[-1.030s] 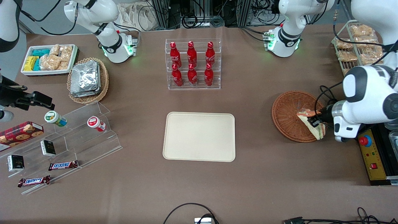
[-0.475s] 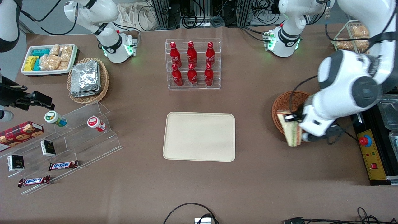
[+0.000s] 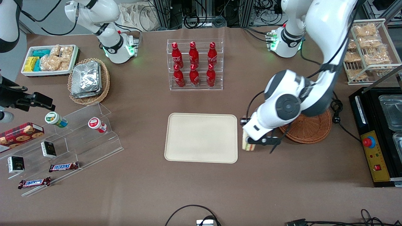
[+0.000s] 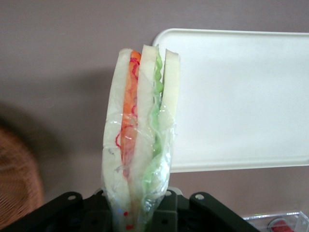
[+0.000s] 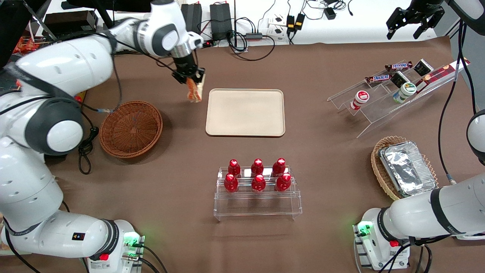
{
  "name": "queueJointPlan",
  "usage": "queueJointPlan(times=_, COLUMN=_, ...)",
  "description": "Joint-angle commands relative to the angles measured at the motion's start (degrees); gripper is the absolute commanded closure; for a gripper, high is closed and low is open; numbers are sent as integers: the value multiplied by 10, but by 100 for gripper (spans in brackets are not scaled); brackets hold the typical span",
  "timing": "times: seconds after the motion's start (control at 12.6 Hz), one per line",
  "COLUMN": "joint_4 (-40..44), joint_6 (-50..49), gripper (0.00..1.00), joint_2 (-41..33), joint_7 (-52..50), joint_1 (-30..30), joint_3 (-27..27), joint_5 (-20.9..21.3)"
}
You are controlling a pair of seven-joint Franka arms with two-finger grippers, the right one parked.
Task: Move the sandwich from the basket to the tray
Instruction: 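Carry the held sandwich with the left gripper over the cream tray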
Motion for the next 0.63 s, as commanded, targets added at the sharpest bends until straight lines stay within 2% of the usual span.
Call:
queueJointPlan(times=0.0, joint_4=25, joint_6=49, gripper=100, joint_2=56, joint_7=11, joint_1=-30, joint_3=2, joint_5=12)
queueJointPlan(times=0.32, joint_4=22, joint_6=114, gripper=99, joint_2=105, joint_7=-30, joint_1=-69, joint_3=3, joint_5=16)
queueJointPlan(times=0.48, joint_4=19, joint_6=117, gripper=86, joint_2=118, joint_7=-87, joint_1=-81, joint_3=5, joint_5=16)
queueJointPlan(times=0.55, joint_4=19, joint_6=117, gripper=73, joint_2=123, joint_7=-101, joint_1=-82, joint_3=6, joint_5=16)
